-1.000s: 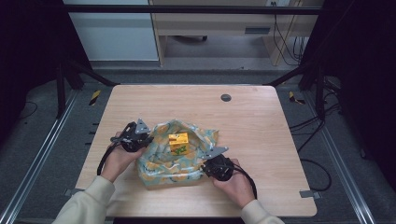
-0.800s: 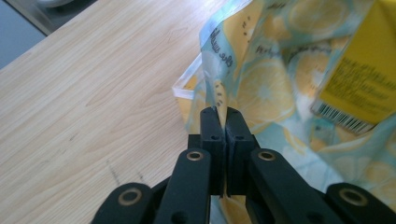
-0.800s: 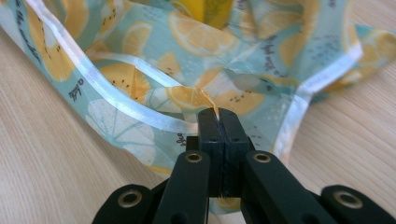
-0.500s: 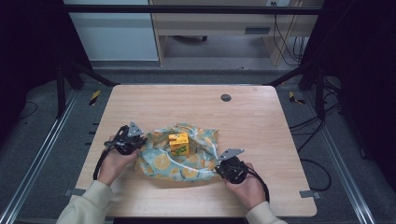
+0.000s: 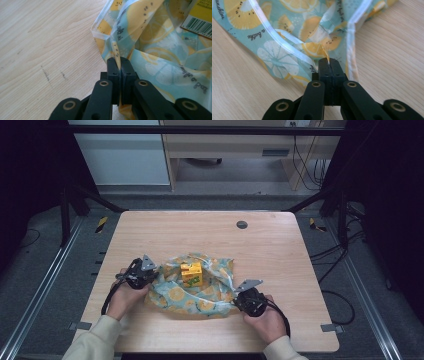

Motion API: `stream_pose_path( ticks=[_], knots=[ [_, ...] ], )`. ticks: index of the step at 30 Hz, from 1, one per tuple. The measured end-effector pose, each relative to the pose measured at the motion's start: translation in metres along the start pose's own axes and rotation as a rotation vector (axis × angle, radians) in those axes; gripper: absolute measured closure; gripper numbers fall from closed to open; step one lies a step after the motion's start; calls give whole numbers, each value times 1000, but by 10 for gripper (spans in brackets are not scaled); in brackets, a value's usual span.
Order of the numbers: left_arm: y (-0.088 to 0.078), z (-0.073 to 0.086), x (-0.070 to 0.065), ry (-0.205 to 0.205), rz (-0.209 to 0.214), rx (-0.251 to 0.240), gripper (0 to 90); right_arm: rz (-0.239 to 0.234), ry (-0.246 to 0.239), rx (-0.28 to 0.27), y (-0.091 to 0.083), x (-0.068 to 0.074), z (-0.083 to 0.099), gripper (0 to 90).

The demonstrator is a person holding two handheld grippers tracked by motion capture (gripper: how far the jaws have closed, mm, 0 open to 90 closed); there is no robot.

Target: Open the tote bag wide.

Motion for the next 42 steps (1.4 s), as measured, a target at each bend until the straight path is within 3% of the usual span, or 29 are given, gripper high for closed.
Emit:
stream_pose_path(
  ticks=[9, 20, 26, 42],
  knots=[
    [6, 3, 6, -11, -5, 13, 884, 8, 40, 63, 5, -11, 16, 900],
    [12, 6, 14, -42, 8, 15, 888, 11, 26, 72, 7, -13, 17, 900],
    [12, 7, 15, -42, 9, 22, 889, 12, 55, 79, 8, -15, 18, 900],
    [12, 7, 18, -55, 5, 24, 894, 47, 24, 90, 8, -20, 17, 900]
  ],
)
Point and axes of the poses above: each handheld gripper's, and its own axes: y roughly forward along the jaws, z roughly out of its underside, x roughly to its left, the point moved 10 cm from there along y, roughly forward along the jaws, and after that the axes turned 14 degrees about -y, right-handed, at the moved point
